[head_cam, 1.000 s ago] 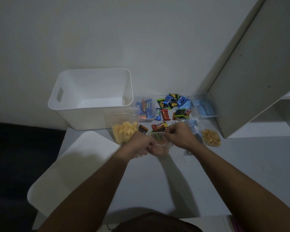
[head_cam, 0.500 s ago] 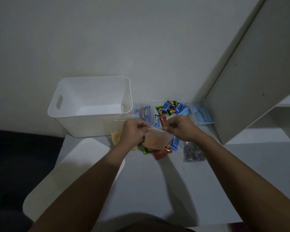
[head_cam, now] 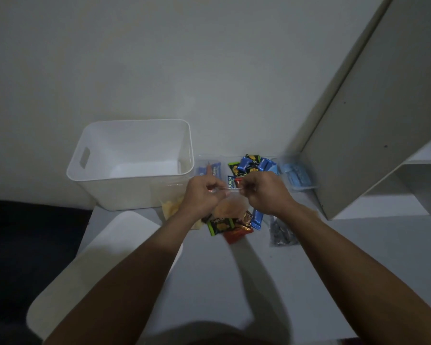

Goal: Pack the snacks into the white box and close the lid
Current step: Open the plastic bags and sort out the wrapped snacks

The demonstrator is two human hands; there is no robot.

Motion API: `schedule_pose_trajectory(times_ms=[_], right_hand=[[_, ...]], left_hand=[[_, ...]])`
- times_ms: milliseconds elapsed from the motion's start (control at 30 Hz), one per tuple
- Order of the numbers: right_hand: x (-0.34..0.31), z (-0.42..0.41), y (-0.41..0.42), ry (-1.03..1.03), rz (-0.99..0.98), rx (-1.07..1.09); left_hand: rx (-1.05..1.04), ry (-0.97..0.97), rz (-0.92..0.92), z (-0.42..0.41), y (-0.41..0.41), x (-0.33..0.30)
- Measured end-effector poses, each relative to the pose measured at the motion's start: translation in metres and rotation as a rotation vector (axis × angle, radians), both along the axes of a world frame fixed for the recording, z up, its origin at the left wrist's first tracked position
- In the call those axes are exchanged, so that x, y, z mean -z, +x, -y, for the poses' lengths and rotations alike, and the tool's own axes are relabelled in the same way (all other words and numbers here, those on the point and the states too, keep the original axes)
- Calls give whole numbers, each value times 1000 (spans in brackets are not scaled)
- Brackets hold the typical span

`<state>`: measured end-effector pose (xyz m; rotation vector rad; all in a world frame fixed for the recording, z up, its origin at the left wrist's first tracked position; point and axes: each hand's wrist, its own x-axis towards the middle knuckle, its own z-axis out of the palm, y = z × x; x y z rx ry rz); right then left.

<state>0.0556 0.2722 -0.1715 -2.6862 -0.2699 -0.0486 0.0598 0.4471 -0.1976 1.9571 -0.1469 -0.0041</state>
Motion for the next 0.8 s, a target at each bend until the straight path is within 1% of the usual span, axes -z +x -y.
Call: schedule_pose_trajectory(times_ms=[200,400,500,600,800], right_hand=[[-2,-1,-2,74,41,-42],[-3,2,-3,74,76,-37],[-1,3,-4,97,81,-48],[-1,4,-5,149,41,-38],[-8,10,-1,116,2,22]], left_hand=[[-13,5,103,5,5,-3],[63,-17,93,9,5,-4],[80,5,123,8,5,-5],[49,30,156,8,4,-9],[29,54,102,4,8,-13]])
